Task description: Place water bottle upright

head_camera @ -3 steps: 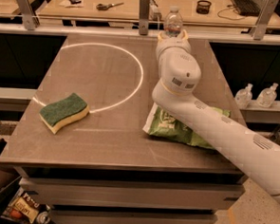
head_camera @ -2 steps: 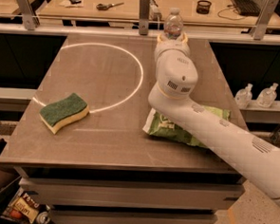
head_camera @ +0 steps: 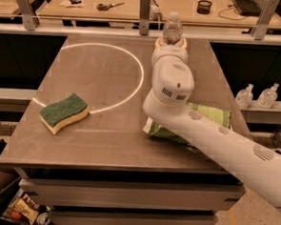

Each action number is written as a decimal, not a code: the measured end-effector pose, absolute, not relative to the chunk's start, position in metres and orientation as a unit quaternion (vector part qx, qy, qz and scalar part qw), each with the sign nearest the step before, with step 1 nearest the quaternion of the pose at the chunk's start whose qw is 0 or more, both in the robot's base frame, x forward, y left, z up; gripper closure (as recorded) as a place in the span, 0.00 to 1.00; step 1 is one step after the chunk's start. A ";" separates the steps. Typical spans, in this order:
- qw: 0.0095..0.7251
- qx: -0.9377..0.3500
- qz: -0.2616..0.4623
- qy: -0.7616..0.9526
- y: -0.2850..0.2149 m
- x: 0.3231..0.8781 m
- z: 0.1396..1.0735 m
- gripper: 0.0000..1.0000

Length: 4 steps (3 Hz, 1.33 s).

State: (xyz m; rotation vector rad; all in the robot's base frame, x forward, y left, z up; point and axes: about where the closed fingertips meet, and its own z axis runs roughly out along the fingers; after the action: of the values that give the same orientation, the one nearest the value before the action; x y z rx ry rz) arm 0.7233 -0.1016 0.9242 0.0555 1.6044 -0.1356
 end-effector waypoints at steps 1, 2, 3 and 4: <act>0.692 0.016 -0.070 0.719 -0.102 0.724 0.924 0.82; 0.690 0.009 -0.077 0.719 -0.102 0.724 0.923 0.59; 0.689 0.003 -0.083 0.720 -0.103 0.724 0.923 0.36; 0.688 -0.003 -0.089 0.720 -0.103 0.725 0.923 0.12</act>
Offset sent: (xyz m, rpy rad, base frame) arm 0.0001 0.0000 -0.0003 -0.0200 0.0033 0.0003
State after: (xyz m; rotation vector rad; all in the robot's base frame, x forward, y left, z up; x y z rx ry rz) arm 0.7246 -0.1034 0.9226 -0.0071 1.6114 -0.2002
